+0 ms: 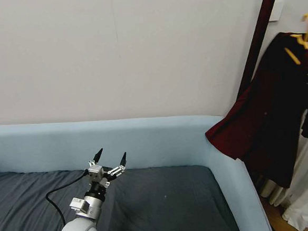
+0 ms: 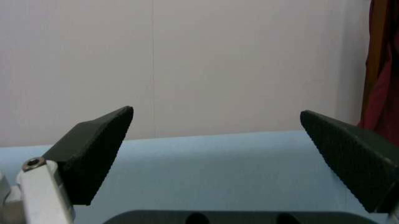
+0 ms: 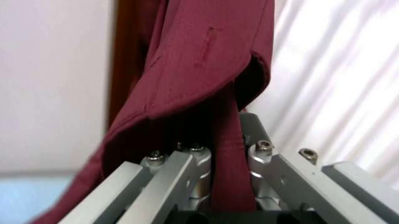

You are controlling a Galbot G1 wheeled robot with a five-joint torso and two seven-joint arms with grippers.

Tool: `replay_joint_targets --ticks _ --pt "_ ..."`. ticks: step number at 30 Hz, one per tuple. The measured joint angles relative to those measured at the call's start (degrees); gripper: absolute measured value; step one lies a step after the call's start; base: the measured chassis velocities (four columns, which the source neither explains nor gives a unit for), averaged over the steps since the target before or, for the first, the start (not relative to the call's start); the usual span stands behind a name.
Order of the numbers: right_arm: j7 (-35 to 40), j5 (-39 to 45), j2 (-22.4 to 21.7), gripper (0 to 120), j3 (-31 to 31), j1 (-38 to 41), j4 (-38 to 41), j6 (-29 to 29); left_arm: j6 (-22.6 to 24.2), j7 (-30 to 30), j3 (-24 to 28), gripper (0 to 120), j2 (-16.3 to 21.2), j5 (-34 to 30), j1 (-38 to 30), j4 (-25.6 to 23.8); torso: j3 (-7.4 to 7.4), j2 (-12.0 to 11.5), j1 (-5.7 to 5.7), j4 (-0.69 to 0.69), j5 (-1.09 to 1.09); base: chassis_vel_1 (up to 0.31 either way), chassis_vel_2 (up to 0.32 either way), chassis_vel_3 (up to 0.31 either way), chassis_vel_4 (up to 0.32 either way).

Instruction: Pick up the clothes from the sofa and hang them on the clothes hanger.

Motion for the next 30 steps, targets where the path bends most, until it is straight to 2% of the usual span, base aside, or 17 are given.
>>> replay_joint_targets --ticks 3,4,5,11,16,24,30 --pt "1.51 0.07 1.89 3 -2.72 4.03 -0.99 -1.03 -0.13 -0.01 -0.37 100 -0.19 0.03 0.41 0.12 -0.01 0.0 0.0 0.01 -0.03 0.0 0.0 0.0 0.0" --pt "3.01 0.35 3.48 3 -6.15 8.88 -2.56 -2.07 -0.75 -0.05 -1.06 100 -0.23 -0.03 1.0 0.3 -0.01 0.0 0.0 -0.05 0.0 0.0 0.0 0.0 0.0" --pt "3.84 1.03 4.03 3 -7.22 10.71 -3.31 -2.53 -1.0 -0.05 -1.21 100 -0.24 -0.04 1.19 0.4 -0.02 0.0 -0.01 -0.06 0.0 0.0 0.0 0.0 0.0" --pt "6.96 5.93 6.36 3 -11.22 16.69 -6.34 -3.39 -1.22 -0.1 -1.49 100 -0.28 0.02 1.55 0.1 -0.01 0.01 -0.01 -0.04 0.01 0.0 0.0 0.0 0.0" --pt "10.94 11.84 9.14 3 -12.86 20.82 -9.78 -4.34 -1.27 -0.11 -1.82 100 -0.73 0.33 2.51 -0.98 -0.01 0.01 -0.01 0.0 0.0 0.0 0.0 0.0 0.0" --pt "13.9 17.52 10.61 3 -13.17 23.67 -12.56 -4.38 -1.86 -0.18 -2.38 100 -0.29 0.31 2.89 -1.17 -0.02 0.01 -0.01 -0.05 0.02 0.0 0.0 0.0 0.0" --pt "16.62 21.95 12.24 3 -13.5 25.85 -15.96 -4.49 -2.08 -0.34 -2.52 100 -0.15 0.2 2.84 -1.12 -0.02 0.01 -0.01 -0.02 0.01 0.0 0.0 0.0 0.0"
